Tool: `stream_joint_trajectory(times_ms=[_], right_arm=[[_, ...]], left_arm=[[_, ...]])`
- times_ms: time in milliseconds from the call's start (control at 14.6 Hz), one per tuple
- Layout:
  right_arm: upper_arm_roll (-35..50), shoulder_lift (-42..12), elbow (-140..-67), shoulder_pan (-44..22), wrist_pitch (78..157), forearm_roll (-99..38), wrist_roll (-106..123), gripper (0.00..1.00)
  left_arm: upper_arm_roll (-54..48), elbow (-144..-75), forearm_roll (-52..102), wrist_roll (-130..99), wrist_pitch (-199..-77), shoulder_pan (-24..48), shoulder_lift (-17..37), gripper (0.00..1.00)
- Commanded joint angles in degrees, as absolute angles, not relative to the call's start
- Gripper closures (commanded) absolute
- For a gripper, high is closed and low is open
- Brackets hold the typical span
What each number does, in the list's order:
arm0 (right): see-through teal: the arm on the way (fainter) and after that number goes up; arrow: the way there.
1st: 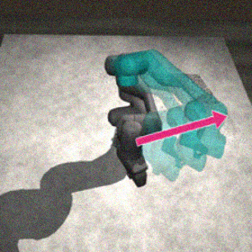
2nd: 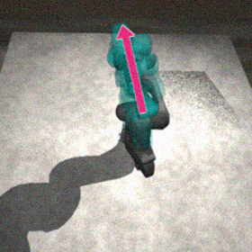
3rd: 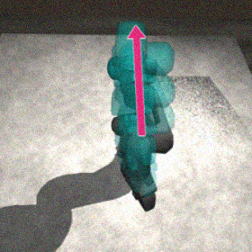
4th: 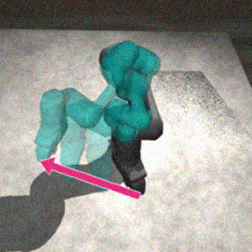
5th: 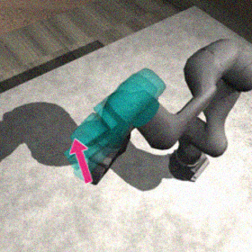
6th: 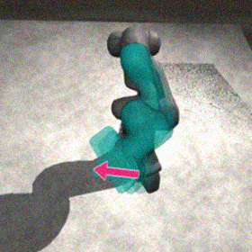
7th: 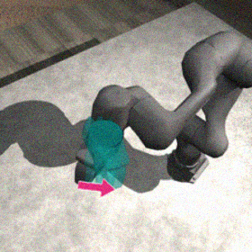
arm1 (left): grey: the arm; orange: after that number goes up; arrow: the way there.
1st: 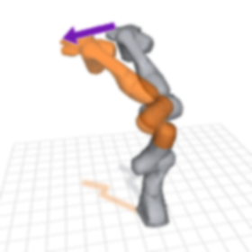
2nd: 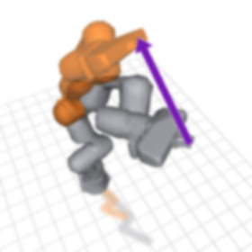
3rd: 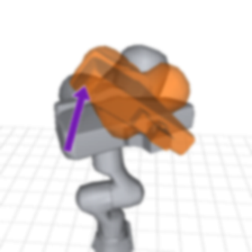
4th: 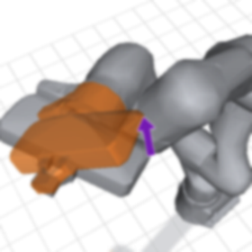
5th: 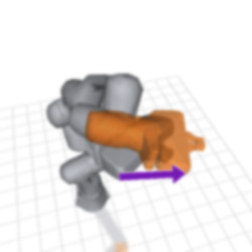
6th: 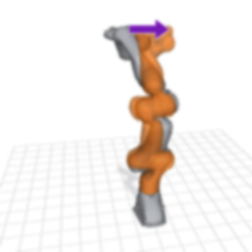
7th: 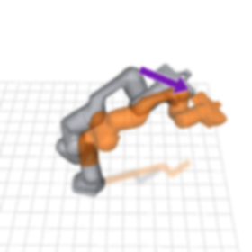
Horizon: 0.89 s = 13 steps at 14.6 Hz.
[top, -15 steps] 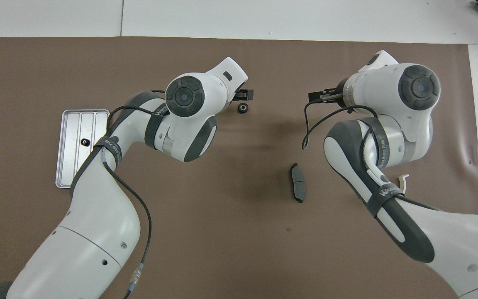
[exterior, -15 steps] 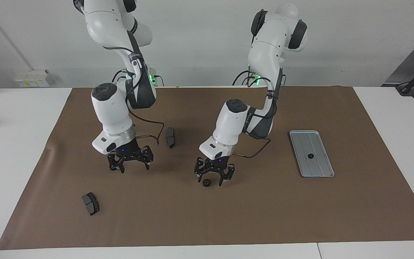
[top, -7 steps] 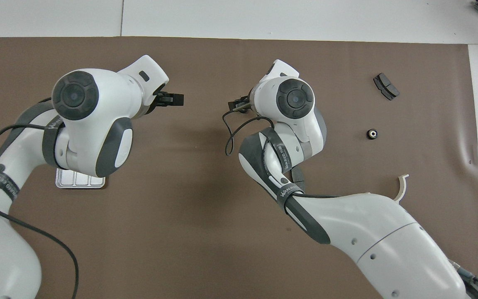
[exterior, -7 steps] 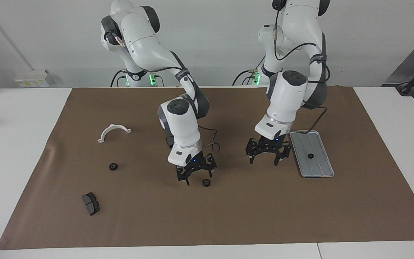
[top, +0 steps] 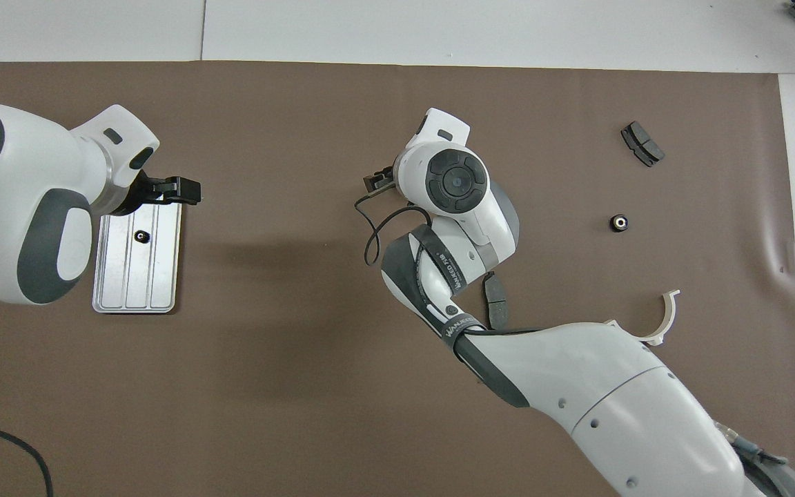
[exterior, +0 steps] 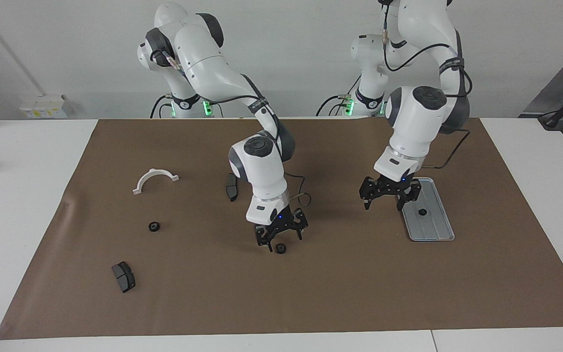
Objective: Place bearing gear from tray to pile
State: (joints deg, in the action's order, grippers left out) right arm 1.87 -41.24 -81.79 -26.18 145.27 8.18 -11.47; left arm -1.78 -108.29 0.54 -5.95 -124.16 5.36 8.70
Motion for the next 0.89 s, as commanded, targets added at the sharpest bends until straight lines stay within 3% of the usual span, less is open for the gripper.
stream_joint_trajectory(times_ms=[0, 342, 546, 820], right_arm=[[2.29, -42.88, -81.39, -25.57, 147.12, 10.02, -12.74, 0.09], [2.29, -43.16, -81.56, -26.19, 146.61, 10.11, -12.74, 0.24], [2.2, -43.15, -81.74, -26.02, 146.51, 10.11, -12.74, 0.41], [2.29, -42.98, -82.44, -26.02, 146.95, 10.11, -12.74, 0.41]], left_arm=[[-2.37, -111.79, 1.49, -0.55, -125.5, 1.07, 7.12, 0.0], [-2.37, -116.01, 1.49, 1.4, -131.3, -2.02, 7.38, 0.0], [-2.37, -116.28, 1.67, 1.67, -135.51, -3.07, 10.54, 0.0], [-2.37, -119.17, 1.67, 2.28, -139.12, -4.48, 12.04, 0.0]])
